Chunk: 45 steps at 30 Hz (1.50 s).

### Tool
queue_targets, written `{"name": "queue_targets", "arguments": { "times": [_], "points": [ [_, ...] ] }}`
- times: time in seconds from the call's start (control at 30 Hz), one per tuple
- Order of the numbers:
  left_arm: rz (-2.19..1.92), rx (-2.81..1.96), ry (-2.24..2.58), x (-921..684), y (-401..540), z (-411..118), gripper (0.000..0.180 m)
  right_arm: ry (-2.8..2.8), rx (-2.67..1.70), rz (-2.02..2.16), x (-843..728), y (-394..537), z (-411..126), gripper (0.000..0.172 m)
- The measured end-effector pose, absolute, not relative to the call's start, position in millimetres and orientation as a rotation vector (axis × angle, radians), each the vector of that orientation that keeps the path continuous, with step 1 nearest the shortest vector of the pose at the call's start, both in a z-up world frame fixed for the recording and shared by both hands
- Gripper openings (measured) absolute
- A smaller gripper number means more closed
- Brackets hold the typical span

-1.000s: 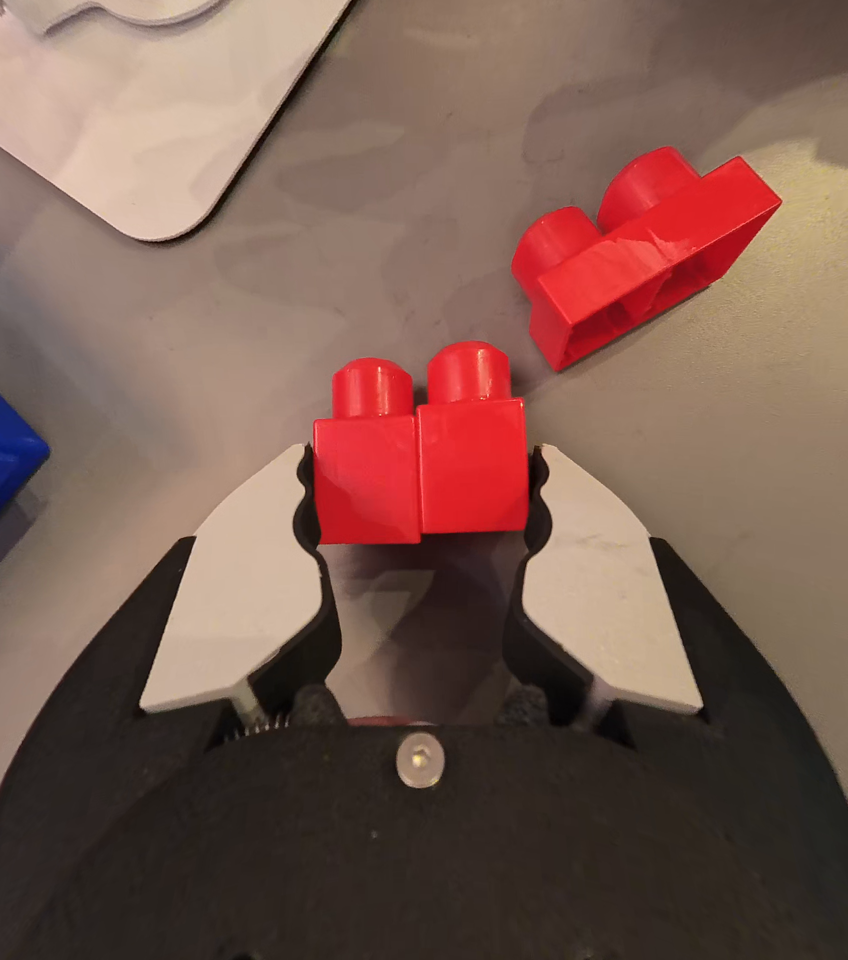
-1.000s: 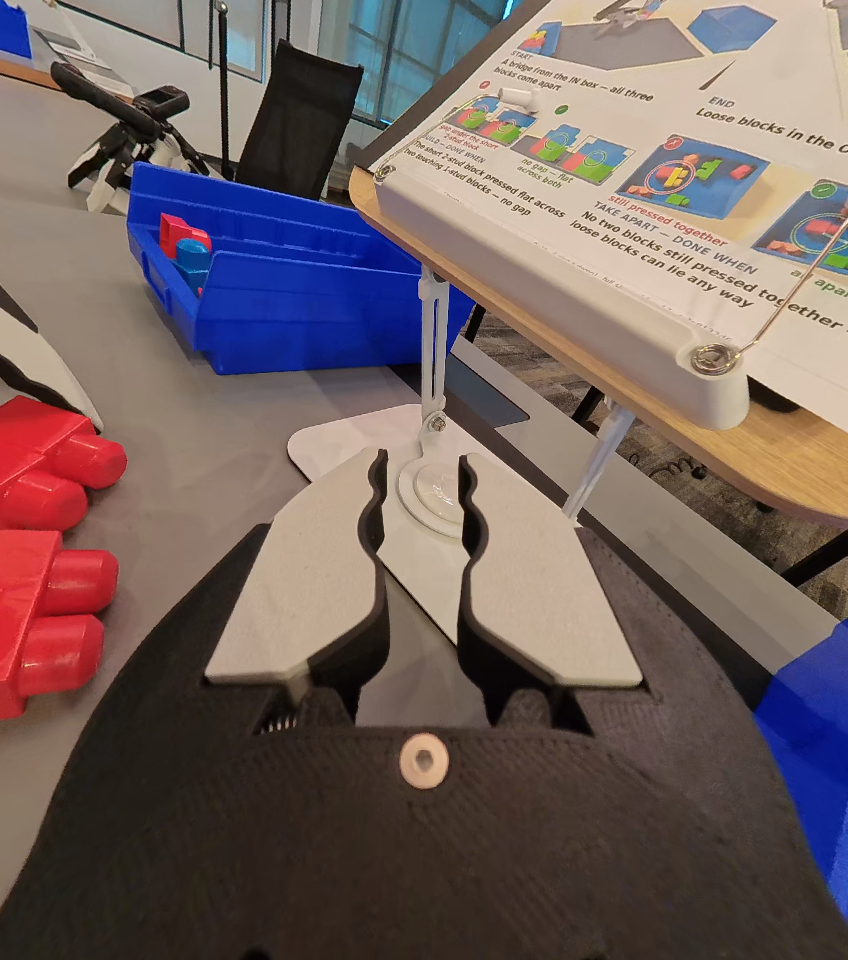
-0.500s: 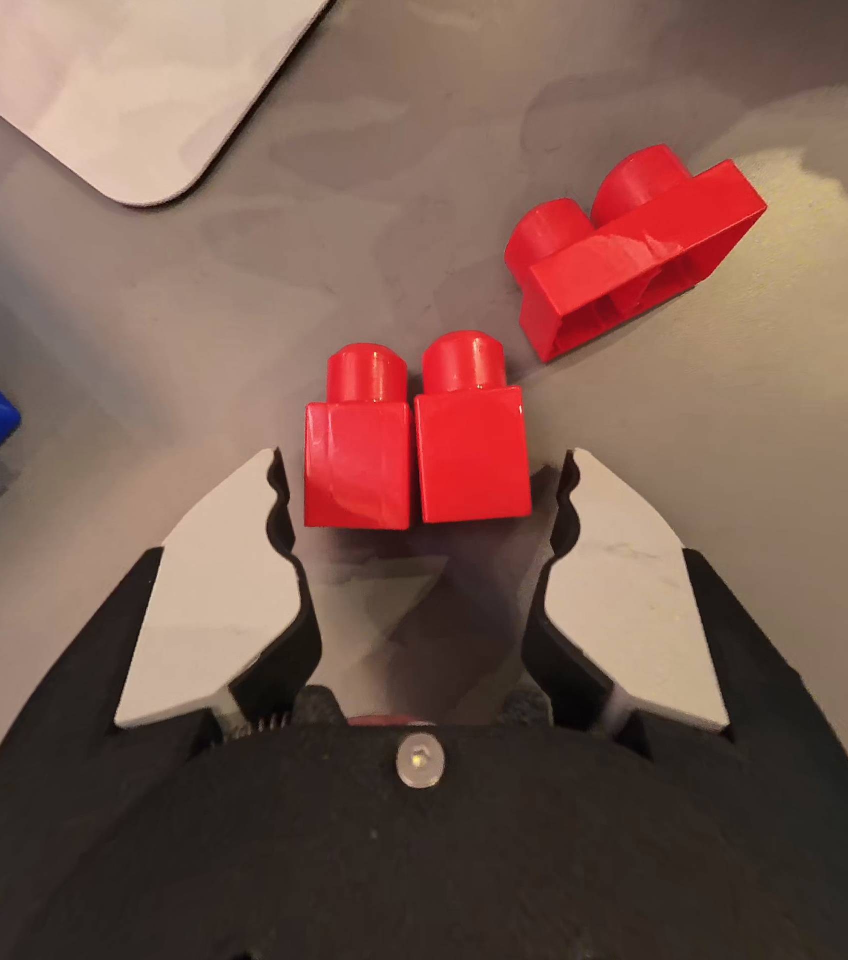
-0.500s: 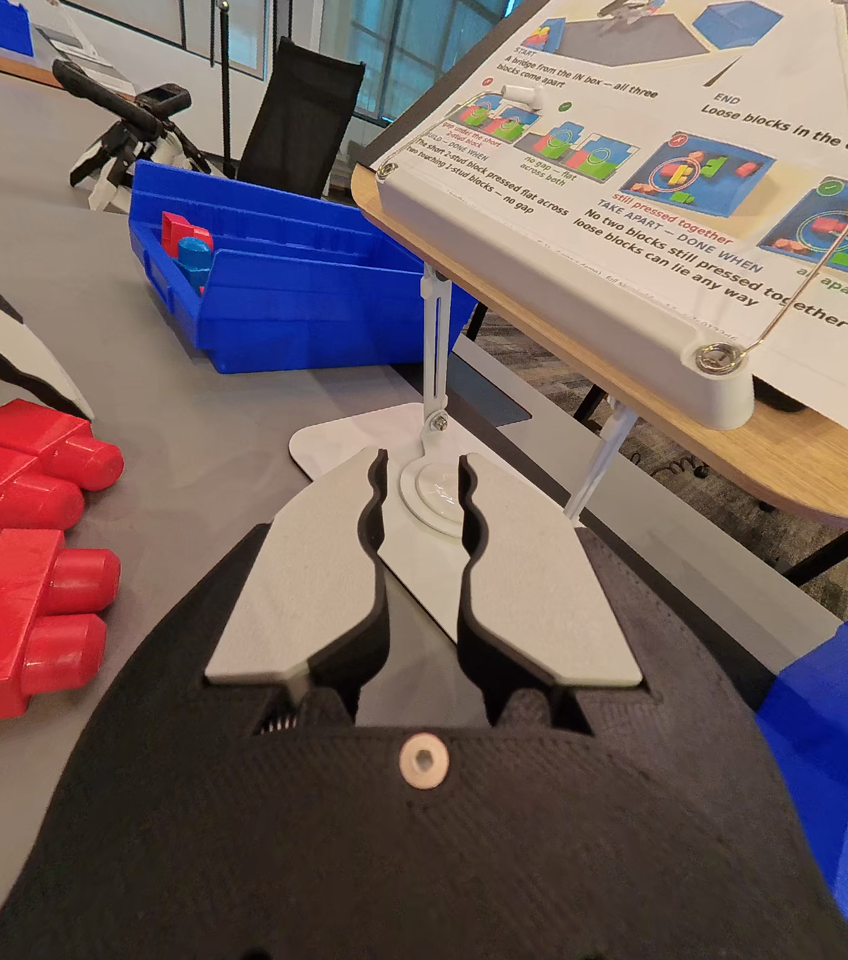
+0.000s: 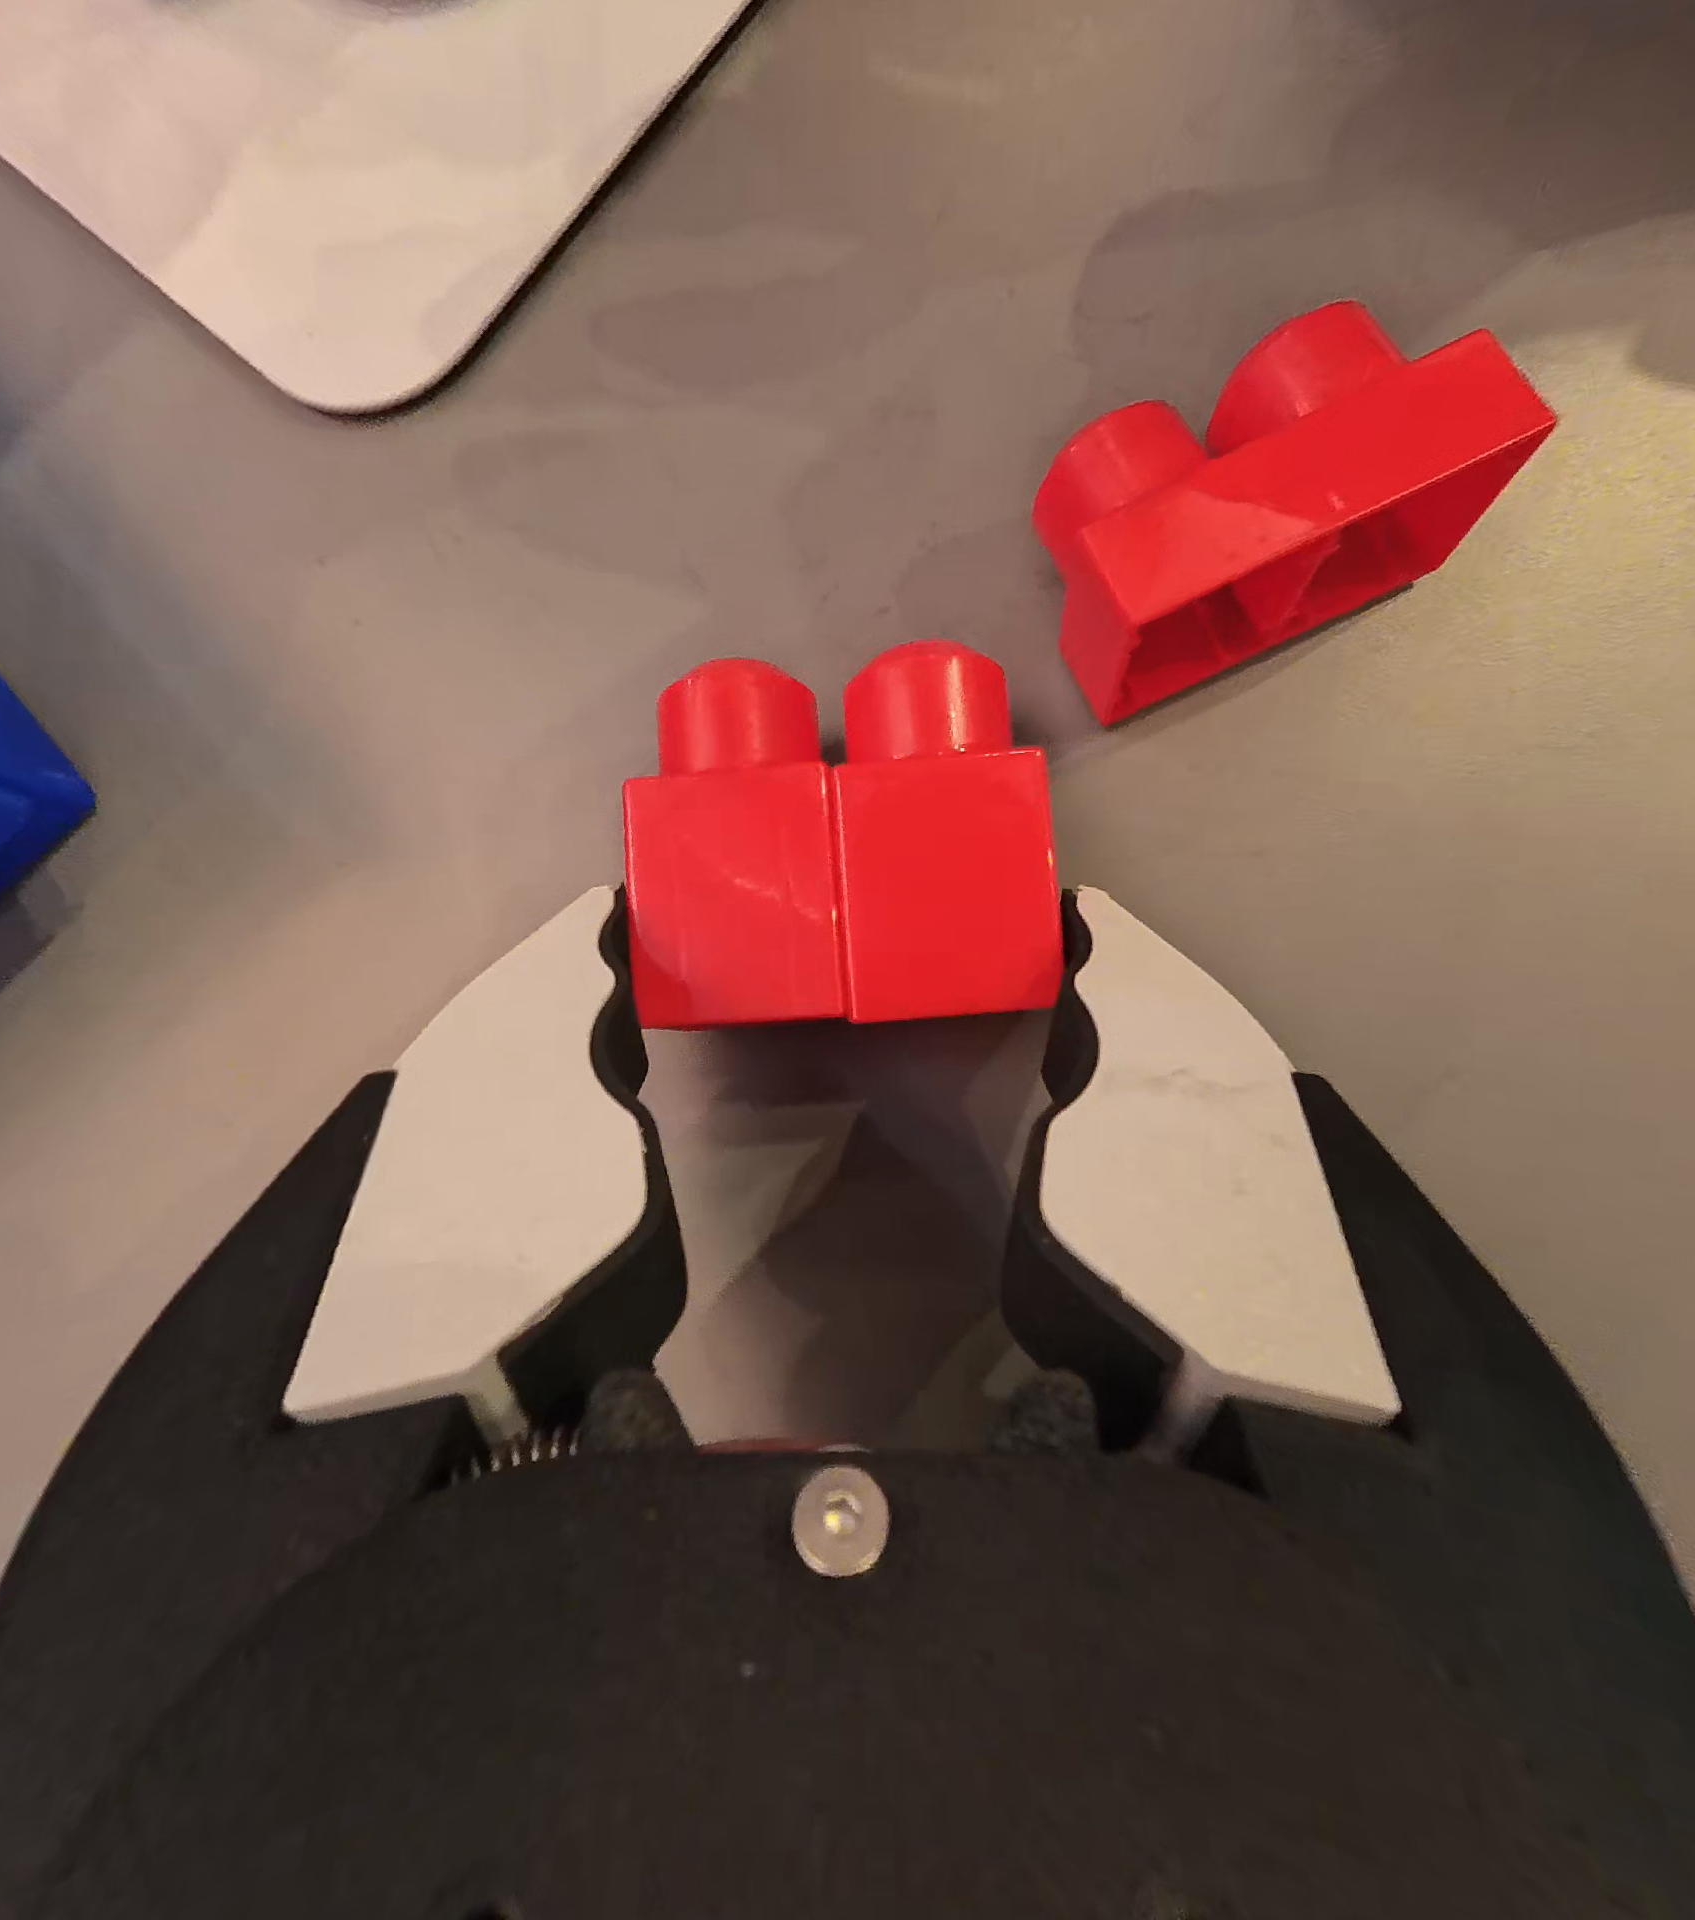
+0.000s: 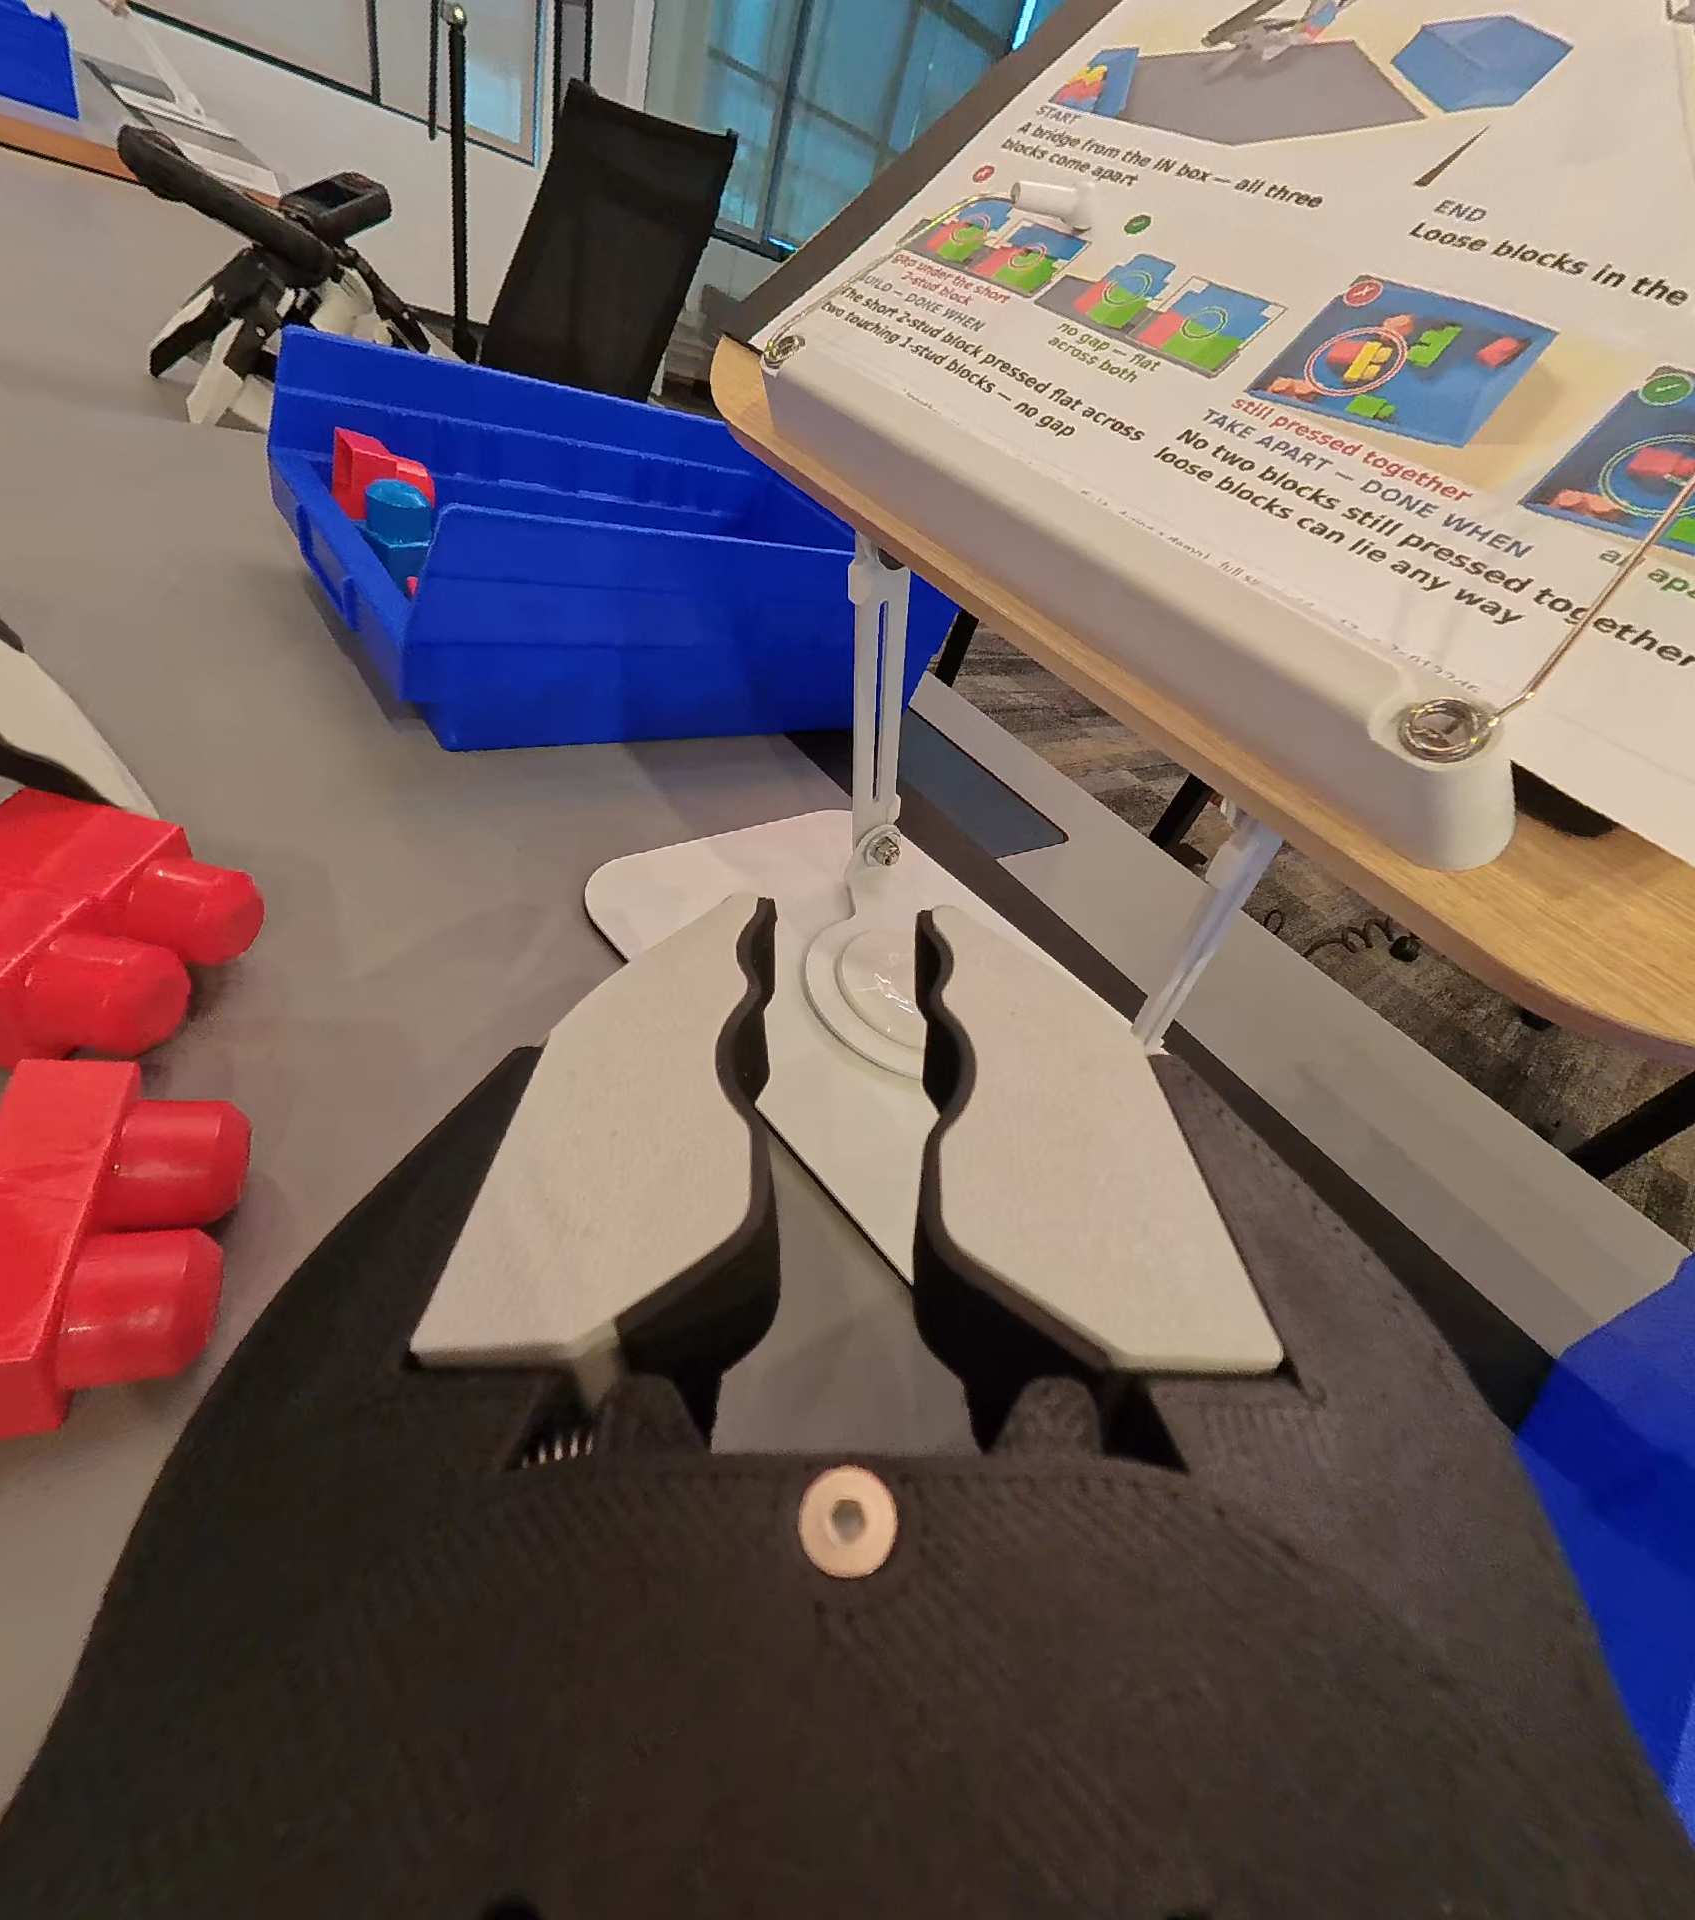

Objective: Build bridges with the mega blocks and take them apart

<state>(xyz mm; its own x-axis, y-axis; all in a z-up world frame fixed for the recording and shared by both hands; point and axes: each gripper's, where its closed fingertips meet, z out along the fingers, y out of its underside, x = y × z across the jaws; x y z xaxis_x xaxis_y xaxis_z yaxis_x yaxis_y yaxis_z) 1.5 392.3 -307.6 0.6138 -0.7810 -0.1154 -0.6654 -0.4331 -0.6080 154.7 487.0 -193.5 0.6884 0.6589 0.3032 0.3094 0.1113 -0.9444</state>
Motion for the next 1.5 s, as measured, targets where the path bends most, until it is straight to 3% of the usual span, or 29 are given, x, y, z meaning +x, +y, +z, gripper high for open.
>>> {"name": "queue_targets", "arguments": {
  "times": [0.4, 0.63, 0.8, 1.07, 1.5],
  "points": [
    [-0.301, -1.682, 1.009, 8.5, 421.6, -210.3, 0.075, -0.886, -1.543, 0.491, 146.0, 476.6, -194.6, 0.026],
    [-0.591, -1.299, 0.872, 33.6, 443.1, -103.1, 0.075, -0.876, -1.578, 0.577, 146.0, 477.5, -203.8, 0.023],
    [-0.987, -1.144, 0.821, 46.3, 455.2, -62.2, 0.075, -0.911, -1.586, 0.594, 142.4, 475.6, -213.3, 0.023],
    [-1.228, -1.024, 1.003, 53.3, 468.0, -49.8, 0.075, -0.941, -1.609, 0.643, 139.8, 473.0, -223.5, 0.023],
    [-1.231, -0.969, 1.346, 81.6, 439.8, -81.9, 0.075, -1.009, -1.636, 0.674, 131.8, 468.6, -237.2, 0.023]
  ]
}}
